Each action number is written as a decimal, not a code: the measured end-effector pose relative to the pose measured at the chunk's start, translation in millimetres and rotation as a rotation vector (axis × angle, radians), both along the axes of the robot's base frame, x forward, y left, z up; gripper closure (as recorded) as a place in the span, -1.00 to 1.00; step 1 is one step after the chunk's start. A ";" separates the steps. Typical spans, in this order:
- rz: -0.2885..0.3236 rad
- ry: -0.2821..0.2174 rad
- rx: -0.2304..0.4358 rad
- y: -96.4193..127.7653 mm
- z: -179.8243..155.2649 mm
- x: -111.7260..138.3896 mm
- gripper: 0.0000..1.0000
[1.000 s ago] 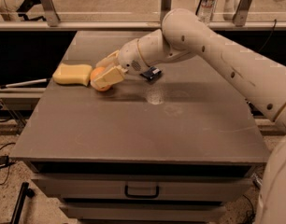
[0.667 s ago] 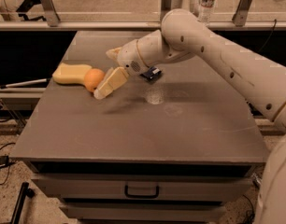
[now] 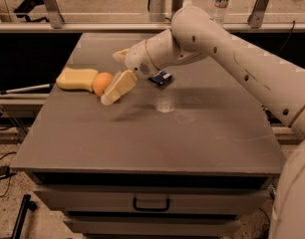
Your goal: Move orange near sponge
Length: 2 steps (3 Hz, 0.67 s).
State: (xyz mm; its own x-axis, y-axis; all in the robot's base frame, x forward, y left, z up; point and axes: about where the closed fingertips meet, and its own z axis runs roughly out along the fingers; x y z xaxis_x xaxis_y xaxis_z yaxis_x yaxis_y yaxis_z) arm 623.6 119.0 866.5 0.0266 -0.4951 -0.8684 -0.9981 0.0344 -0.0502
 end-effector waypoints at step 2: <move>-0.019 -0.140 -0.119 -47.9 46.8 2.9 -1.00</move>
Offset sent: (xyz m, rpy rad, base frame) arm 0.0071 -0.1018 0.0926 -0.1633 -0.2470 -0.0849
